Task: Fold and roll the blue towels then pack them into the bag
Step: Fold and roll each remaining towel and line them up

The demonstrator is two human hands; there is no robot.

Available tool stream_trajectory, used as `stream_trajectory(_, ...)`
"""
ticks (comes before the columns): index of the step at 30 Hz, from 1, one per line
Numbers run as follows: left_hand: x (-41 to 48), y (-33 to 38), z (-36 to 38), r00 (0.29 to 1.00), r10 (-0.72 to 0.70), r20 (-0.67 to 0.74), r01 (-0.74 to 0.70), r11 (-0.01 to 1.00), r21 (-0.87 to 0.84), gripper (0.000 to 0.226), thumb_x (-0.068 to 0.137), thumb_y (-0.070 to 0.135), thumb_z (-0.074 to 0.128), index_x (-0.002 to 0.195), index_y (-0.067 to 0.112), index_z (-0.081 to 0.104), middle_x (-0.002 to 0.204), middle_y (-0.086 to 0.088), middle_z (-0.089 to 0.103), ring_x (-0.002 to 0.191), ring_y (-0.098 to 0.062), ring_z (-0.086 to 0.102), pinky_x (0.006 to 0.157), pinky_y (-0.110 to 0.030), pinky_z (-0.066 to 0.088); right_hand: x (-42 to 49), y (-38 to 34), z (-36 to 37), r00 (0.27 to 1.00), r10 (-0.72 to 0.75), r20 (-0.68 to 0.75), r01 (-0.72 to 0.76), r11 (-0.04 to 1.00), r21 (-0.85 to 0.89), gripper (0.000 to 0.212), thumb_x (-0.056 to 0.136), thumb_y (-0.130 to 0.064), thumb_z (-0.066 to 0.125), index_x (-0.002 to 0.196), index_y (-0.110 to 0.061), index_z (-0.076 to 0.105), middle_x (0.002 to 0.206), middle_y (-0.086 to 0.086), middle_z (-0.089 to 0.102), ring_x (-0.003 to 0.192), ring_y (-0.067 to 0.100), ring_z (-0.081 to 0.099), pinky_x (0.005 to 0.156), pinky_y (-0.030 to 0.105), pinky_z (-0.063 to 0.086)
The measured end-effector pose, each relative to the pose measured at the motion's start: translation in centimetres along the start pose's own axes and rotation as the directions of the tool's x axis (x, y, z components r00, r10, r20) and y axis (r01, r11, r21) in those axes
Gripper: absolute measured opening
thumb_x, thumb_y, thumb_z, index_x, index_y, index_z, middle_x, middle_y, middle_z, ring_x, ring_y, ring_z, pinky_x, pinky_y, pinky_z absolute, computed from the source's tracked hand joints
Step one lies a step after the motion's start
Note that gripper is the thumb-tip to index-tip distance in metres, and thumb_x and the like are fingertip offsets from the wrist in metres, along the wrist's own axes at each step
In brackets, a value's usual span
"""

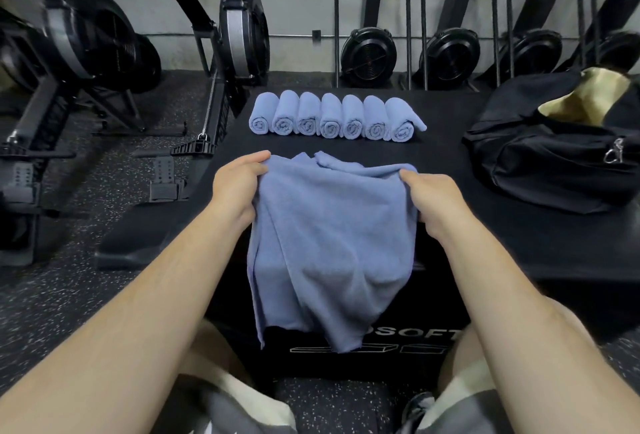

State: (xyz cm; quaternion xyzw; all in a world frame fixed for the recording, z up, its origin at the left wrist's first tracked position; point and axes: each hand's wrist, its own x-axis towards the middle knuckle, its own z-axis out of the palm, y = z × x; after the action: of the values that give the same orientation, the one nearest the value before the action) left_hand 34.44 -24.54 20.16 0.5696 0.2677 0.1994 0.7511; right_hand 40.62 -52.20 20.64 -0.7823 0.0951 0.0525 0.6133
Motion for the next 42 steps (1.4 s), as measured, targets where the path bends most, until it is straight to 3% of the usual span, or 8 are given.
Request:
stream_trajectory(2,0.1,0.7,-0.8,1.0,-0.002,-0.015,0.002,0.999,-0.032,0.035,0.084,-0.006,0.059,0.102,0.016,0.08,0.109,-0.004,0.076,0.101,-0.017,0.071,0.08,-0.024,0.057,-0.2,-0.6,-0.4,0.999,0.048,0.003,-0.048,0.998,0.032,0.025,0.094,-0.033,0.065,0.082,-0.011,0.068,0.092,0.002,0.07,0.083,0.021,0.066,0.075,0.033,0.056)
stream_trajectory(8,-0.4,2.8,-1.8,0.997,0.049,0.061,-0.044,0.996,-0.078,0.029,0.091,-0.001,0.063,0.113,0.012,0.076,0.11,-0.006,0.076,0.1,-0.017,0.072,0.073,-0.022,0.056,-1.0,-2.6,-1.6,0.989,0.108,0.1,-0.114,0.992,0.055,0.029,0.1,-0.04,0.062,0.1,-0.012,0.066,0.101,0.004,0.071,0.083,0.021,0.068,0.062,0.034,0.055)
stream_trajectory(16,-1.0,5.9,-2.1,0.94,0.143,0.309,-0.198,0.967,0.158,0.075,0.081,-0.015,0.066,0.138,0.033,0.06,0.129,0.009,0.064,0.117,-0.014,0.064,0.096,-0.036,0.055,-1.2,-6.4,-2.8,0.95,0.092,0.298,-0.111,0.993,0.046,0.045,0.097,-0.06,0.054,0.121,-0.023,0.063,0.11,0.007,0.075,0.098,0.029,0.073,0.083,0.048,0.059)
stream_trajectory(20,-1.0,6.2,-1.9,0.966,0.181,0.186,-0.219,0.954,0.205,0.043,0.081,-0.006,0.074,0.11,0.026,0.074,0.109,-0.008,0.072,0.102,-0.022,0.071,0.091,-0.033,0.057,-2.0,-5.4,-2.2,0.869,0.03,0.494,-0.024,1.0,-0.02,0.05,0.093,-0.006,0.069,0.131,-0.035,0.054,0.112,0.009,0.076,0.091,0.027,0.076,0.079,0.041,0.06)
stream_trajectory(24,-1.5,6.5,-1.9,0.972,0.214,0.092,-0.23,0.945,0.231,0.021,0.084,-0.002,0.074,0.088,0.02,0.074,0.09,-0.001,0.072,0.082,-0.013,0.065,0.066,-0.018,0.049,-1.9,-5.4,-1.3,0.941,-0.099,0.325,0.07,0.993,0.1,0.046,0.089,0.008,0.066,0.132,-0.009,0.058,0.117,0.015,0.071,0.103,0.031,0.072,0.083,0.037,0.06)
stream_trajectory(27,-1.8,7.5,-2.0,0.982,0.176,0.065,-0.183,0.976,0.121,0.026,0.089,-0.004,0.066,0.1,0.017,0.075,0.092,0.003,0.071,0.078,-0.007,0.064,0.056,-0.011,0.048,-1.4,-6.8,-1.9,0.964,-0.204,0.172,0.182,0.974,0.136,0.045,0.085,-0.002,0.071,0.125,-0.017,0.056,0.128,0.008,0.06,0.11,0.027,0.067,0.089,0.041,0.058)
stream_trajectory(35,-1.6,11.9,-1.5,0.97,0.24,0.026,-0.24,0.971,0.012,0.027,0.082,-0.005,0.073,0.103,0.01,0.079,0.095,-0.003,0.076,0.086,-0.01,0.07,0.067,-0.013,0.053,-1.2,-11.7,-3.2,0.928,-0.372,0.025,0.355,0.902,0.244,0.017,0.084,-0.001,0.075,0.096,-0.012,0.078,0.096,0.009,0.075,0.088,0.021,0.069,0.072,0.029,0.053)
stream_trajectory(42,-1.6,16.3,-0.2,0.941,0.339,0.003,-0.339,0.938,0.068,0.025,0.085,0.004,0.07,0.095,0.024,0.081,0.099,0.001,0.078,0.09,-0.014,0.071,0.084,-0.027,0.057,-2.3,-15.9,-4.2,0.898,-0.435,0.068,0.406,0.878,0.254,0.042,0.086,0.006,0.064,0.111,-0.027,0.071,0.117,-0.001,0.068,0.098,0.015,0.069,0.078,0.032,0.06)
